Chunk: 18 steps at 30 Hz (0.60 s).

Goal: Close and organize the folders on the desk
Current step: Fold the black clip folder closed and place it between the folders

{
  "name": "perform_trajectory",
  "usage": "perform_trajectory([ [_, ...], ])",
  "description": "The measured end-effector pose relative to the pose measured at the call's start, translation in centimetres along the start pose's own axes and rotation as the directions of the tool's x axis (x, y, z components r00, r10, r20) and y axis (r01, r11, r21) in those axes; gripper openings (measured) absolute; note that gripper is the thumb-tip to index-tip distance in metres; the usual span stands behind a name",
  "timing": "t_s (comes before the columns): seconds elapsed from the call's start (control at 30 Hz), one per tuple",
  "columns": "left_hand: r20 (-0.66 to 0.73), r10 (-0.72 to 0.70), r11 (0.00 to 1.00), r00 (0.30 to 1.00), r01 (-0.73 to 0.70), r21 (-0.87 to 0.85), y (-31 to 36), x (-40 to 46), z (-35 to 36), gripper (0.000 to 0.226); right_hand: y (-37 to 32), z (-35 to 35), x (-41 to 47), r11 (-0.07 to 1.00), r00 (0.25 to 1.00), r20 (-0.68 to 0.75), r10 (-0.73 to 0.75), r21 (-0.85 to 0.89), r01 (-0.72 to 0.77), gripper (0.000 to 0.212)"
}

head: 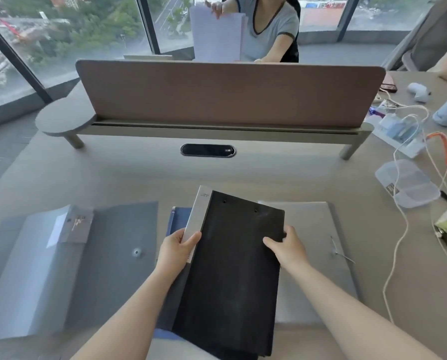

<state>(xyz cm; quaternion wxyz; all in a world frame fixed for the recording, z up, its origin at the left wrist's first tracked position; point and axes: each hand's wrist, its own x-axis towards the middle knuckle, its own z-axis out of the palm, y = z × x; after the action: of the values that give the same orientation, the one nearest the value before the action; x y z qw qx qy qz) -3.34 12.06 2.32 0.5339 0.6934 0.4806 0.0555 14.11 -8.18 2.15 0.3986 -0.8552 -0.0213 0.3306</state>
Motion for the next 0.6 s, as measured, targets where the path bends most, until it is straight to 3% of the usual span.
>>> perform_trajectory([
  [0.2, -0.006, 0.01, 0.988, 1.0, -0.009, 0.153, -1.7, 0.0, 1.2, 0.02, 1.9, 0.5, 0.0, 0.99, 0.999, -0.015, 0.038, -0.133, -0.039, 0.035],
  [0.47, -0.022, -0.004, 0.959, 1.0, 0.011, 0.284, -2.0, 0.5, 1.9, 0.048, 1.6, -0.2, -0.9, 0.901, 0.999, -0.006, 0.036, -0.432, -0.035, 0.034],
  [0.6, -0.04, -0.018, 0.949, 0.999, 0.03, 0.314, -2.1, 0.8, 2.3, 0.048, 1.5, -0.2, -0.9, 0.885, 1.0, -0.011, 0.023, -0.465, -0.025, 0.032],
])
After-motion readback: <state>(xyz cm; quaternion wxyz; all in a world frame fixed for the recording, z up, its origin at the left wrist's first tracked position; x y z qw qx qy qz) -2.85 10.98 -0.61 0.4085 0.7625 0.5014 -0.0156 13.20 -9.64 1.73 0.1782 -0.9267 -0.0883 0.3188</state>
